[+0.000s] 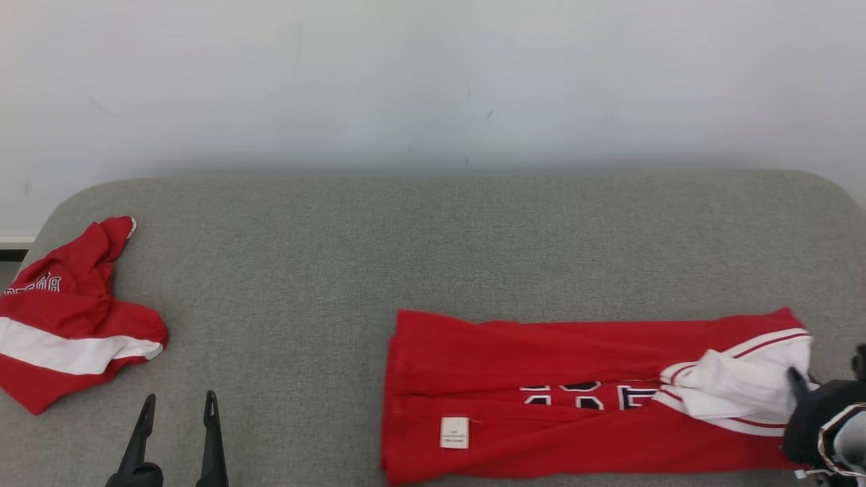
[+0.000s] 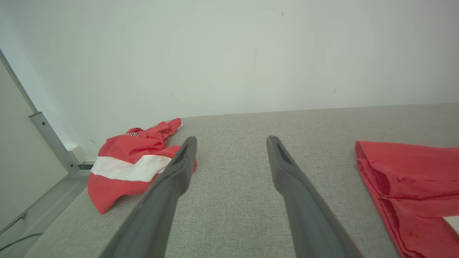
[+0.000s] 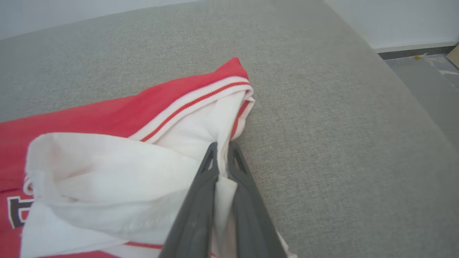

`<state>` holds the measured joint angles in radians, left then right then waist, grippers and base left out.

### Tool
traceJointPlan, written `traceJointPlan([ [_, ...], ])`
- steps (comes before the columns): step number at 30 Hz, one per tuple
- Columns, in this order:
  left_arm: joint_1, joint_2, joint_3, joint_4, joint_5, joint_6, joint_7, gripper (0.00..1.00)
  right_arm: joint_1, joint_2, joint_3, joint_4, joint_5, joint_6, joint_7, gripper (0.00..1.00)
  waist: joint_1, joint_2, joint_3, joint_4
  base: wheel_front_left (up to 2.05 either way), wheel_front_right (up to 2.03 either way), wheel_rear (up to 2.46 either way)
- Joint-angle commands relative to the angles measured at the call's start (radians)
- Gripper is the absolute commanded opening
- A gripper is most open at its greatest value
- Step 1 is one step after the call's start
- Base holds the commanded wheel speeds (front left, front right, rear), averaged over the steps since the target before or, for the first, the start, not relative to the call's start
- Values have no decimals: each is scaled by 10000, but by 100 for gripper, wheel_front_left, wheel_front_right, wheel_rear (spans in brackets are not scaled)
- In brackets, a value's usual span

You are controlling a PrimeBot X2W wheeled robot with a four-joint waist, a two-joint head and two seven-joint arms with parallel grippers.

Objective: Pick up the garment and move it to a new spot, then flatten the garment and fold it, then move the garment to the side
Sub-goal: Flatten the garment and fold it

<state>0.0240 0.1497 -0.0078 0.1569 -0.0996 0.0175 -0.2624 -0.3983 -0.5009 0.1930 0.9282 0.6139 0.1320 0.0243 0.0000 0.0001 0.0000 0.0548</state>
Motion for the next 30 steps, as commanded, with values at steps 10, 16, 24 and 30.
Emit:
traceJointPlan([
  [10,424,-196,273,-153,6,50,-35,100,-72,100,448,-1405,103,-28,-429,0,0,-1,-108,-488,0,0,0],
  [16,414,-248,335,-236,41,52,-35,100,425,643,1162,-3835,347,-26,-59,0,0,-1,-103,-690,0,0,0],
  [24,127,-297,328,-131,44,-111,-35,100,919,1738,2053,-6468,56,-26,886,0,0,-1,-33,-638,0,0,0],
  [30,-272,-435,52,76,153,-293,-35,100,779,2932,2618,-6456,-451,-26,1261,0,0,-1,111,-75,0,0,0],
])
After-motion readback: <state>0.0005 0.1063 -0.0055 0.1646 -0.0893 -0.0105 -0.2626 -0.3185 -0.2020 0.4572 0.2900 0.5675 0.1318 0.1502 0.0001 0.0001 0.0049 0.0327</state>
